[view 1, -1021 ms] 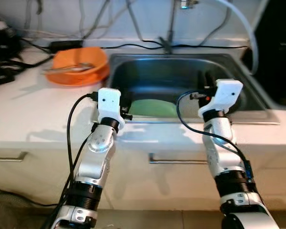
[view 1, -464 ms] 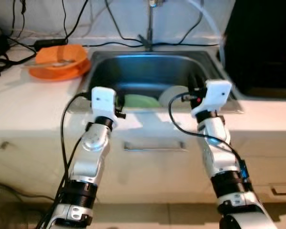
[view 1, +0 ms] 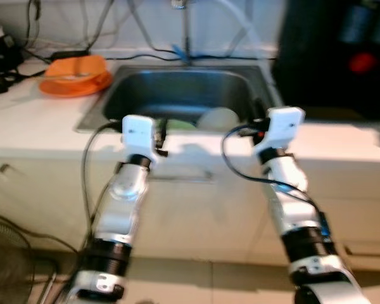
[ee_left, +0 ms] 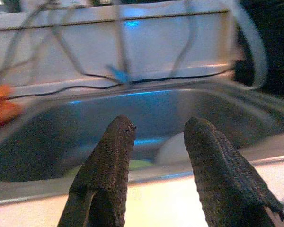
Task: Kitchen organization
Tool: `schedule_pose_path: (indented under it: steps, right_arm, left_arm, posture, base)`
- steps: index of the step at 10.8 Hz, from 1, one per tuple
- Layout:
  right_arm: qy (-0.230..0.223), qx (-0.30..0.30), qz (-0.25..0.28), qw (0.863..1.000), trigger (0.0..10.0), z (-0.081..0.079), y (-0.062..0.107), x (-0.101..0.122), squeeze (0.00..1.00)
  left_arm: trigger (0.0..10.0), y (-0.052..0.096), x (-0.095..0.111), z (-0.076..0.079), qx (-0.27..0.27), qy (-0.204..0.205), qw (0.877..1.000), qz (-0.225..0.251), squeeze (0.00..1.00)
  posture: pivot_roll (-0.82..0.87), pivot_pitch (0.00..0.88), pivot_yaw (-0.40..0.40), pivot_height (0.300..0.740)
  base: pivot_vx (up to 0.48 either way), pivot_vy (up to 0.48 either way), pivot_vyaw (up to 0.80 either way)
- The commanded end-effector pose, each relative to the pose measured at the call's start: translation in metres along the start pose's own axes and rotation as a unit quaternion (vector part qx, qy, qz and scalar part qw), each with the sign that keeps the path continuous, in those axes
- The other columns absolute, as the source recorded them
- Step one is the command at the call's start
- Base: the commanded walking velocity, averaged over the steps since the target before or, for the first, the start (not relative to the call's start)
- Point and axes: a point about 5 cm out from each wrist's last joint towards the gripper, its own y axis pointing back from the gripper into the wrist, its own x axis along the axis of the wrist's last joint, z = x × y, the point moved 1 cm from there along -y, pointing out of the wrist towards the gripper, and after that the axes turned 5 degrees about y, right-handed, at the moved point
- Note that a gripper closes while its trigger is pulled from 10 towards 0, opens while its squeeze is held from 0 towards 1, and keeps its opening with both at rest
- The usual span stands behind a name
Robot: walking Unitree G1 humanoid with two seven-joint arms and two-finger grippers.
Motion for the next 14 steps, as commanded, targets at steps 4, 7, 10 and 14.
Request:
schedule_pose_path:
  steps: [4, 7, 10, 14]
  right_arm:
    - [-0.007, 0.013, 0.002, 1.000, 10.0, -0.005, -0.002, 0.003, 0.00]
    - [-0.004, 0.014, 0.000, 1.000, 10.0, -0.003, -0.002, 0.002, 0.00]
    - [-0.006, 0.015, -0.003, 1.000, 10.0, -0.004, -0.002, 0.001, 0.00]
    - [-0.007, 0.014, -0.010, 1.000, 10.0, -0.003, -0.001, -0.002, 0.00]
  left_arm:
    - [10.0, -0.001, 0.001, -0.010, 0.014, -0.014, 1.000, -0.001, 0.00]
    - [10.0, -0.001, 0.000, -0.012, 0.017, -0.015, 1.000, -0.002, 0.00]
    - [10.0, 0.000, -0.001, -0.013, 0.021, -0.008, 1.000, -0.005, 0.00]
    - [10.0, 0.006, -0.020, -0.019, 0.037, 0.026, 0.998, -0.035, 0.00]
  posture:
    - [0.09, 0.000, 0.028, 0.740]
    - [0.08, 0.000, 0.027, 0.740]
    - [0.08, 0.000, 0.028, 0.740]
    - [0.08, 0.000, 0.028, 0.740]
  base:
    - [0.000, -0.319, 0.00]
    - [0.000, -0.321, 0.00]
    - [0.000, -0.107, 0.00]
    - [0.000, 0.000, 0.00]
